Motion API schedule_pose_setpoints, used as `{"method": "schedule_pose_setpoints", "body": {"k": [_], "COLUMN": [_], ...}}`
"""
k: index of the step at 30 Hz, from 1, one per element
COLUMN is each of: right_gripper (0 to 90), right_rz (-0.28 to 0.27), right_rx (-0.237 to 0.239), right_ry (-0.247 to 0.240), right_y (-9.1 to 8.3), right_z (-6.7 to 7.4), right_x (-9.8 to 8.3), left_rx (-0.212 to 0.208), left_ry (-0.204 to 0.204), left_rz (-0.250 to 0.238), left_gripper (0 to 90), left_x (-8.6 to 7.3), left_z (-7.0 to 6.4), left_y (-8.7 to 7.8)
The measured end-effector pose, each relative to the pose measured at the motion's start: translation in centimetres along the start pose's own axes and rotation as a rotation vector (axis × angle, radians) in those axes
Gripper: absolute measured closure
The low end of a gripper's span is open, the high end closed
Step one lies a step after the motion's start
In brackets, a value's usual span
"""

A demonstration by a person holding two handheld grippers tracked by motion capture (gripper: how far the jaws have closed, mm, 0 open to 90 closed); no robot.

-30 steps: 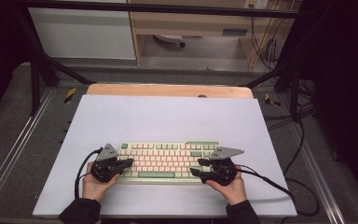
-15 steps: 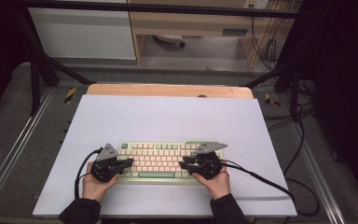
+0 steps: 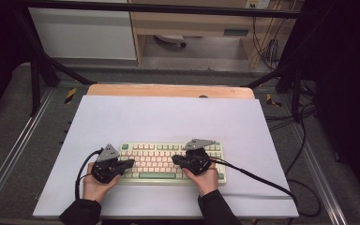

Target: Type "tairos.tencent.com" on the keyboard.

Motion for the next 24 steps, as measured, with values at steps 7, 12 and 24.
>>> {"method": "schedule_pose_setpoints", "body": {"k": [7,12,24], "right_gripper": [90.0,90.0,90.0], "right_rz": [-0.001,-0.006,0.012], "right_rx": [-0.019,-0.026,-0.024], "right_ry": [0.003,0.012,0.015], "right_y": [1.1,1.8,2.5], "right_z": [-0.1,-0.1,-0.1], "right_x": [0.1,0.3,-0.1], "left_rx": [0.000,-0.001,-0.001], "left_ry": [0.001,0.001,0.002], "left_rz": [0.001,0.000,-0.001], "left_gripper": [90.0,90.0,90.0], "left_x": [0.0,0.0,0.0], "left_z": [0.0,0.0,0.0], "left_y": [0.0,0.0,0.0]}}
Point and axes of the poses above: each handheld gripper's, and its own axes: y roughly forward along the jaws, x roughly out of its top, z roughly to its left, the point moved 4 cm from there along y, roughly forward along the jaws, and after that the axes turned 1 degree about -y, right-handed, at the moved point
